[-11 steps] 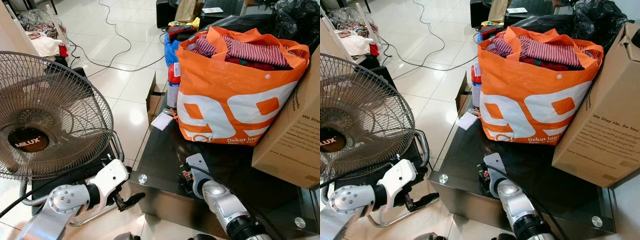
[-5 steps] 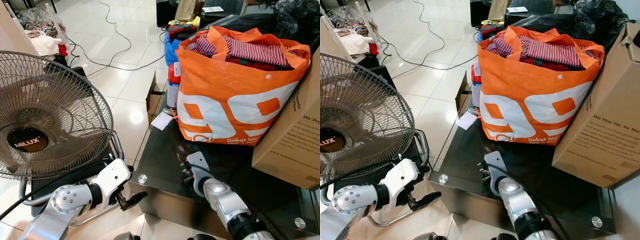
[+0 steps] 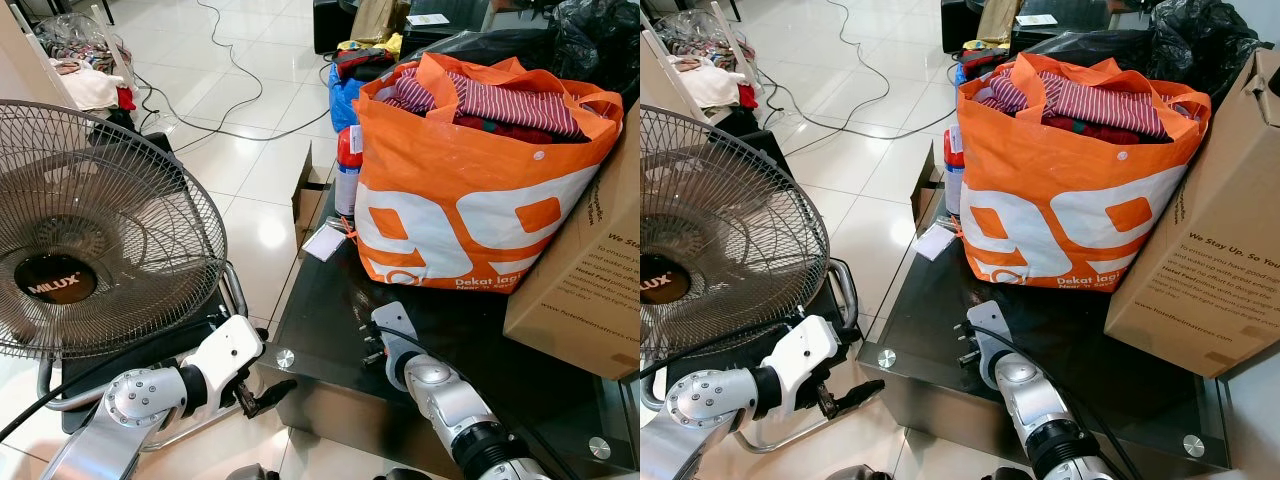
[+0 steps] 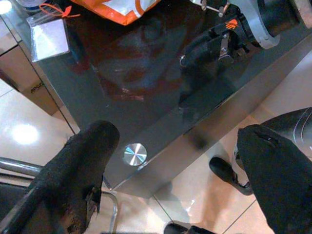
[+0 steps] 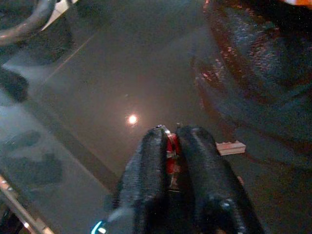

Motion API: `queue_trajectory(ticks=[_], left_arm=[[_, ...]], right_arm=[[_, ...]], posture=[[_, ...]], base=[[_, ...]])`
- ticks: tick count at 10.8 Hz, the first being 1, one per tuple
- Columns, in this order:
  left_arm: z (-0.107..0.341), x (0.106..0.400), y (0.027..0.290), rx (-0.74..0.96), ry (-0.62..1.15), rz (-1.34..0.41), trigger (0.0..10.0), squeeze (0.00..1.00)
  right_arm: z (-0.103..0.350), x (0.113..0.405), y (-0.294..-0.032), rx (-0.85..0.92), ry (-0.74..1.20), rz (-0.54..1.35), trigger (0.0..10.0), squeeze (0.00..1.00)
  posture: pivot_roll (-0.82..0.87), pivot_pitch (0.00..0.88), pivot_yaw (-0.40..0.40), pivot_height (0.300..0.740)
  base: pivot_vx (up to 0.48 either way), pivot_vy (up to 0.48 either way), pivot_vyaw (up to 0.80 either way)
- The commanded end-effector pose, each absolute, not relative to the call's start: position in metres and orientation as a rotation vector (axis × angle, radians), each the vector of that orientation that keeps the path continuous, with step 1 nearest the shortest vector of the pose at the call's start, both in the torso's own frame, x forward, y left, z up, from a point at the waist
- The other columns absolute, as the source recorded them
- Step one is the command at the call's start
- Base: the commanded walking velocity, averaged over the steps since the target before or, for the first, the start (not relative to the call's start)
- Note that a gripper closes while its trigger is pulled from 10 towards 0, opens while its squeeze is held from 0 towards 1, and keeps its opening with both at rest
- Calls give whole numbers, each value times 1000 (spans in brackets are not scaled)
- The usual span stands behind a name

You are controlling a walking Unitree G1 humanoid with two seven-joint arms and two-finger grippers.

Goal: Hang keys on a hook

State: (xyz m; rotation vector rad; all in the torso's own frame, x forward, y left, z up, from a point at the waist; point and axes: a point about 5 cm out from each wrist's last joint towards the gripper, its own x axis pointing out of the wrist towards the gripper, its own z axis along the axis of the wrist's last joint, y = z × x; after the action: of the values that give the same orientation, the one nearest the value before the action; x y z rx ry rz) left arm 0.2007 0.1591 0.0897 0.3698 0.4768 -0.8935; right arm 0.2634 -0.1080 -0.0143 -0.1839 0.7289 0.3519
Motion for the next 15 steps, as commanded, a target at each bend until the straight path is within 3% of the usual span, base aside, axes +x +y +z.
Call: queue_trajectory(ticks=[1,4,7,12,15], left_arm=[[92,202,158,387,467,-892,10000,196],[92,205,157,387,456,-873,10000,200],[94,224,158,347,385,-744,10000,204],[118,259,166,249,166,-386,10000,129],[123,272,164,253,109,-351,10000,141]], right_arm=[[-13,267,-111,-189,724,329,0,0],[-4,275,-114,-175,683,311,0,0],[20,278,-131,-91,588,274,0,0],[96,260,-162,102,213,54,0,0],[122,264,-163,154,82,19,0,0]], posture=[[-64,50,29,740],[-66,23,32,740],[-46,0,27,740],[21,0,-38,740],[5,0,-31,740]], base=[[0,0,0],[0,0,0],[0,0,0],[0,0,0],[0,0,0]])
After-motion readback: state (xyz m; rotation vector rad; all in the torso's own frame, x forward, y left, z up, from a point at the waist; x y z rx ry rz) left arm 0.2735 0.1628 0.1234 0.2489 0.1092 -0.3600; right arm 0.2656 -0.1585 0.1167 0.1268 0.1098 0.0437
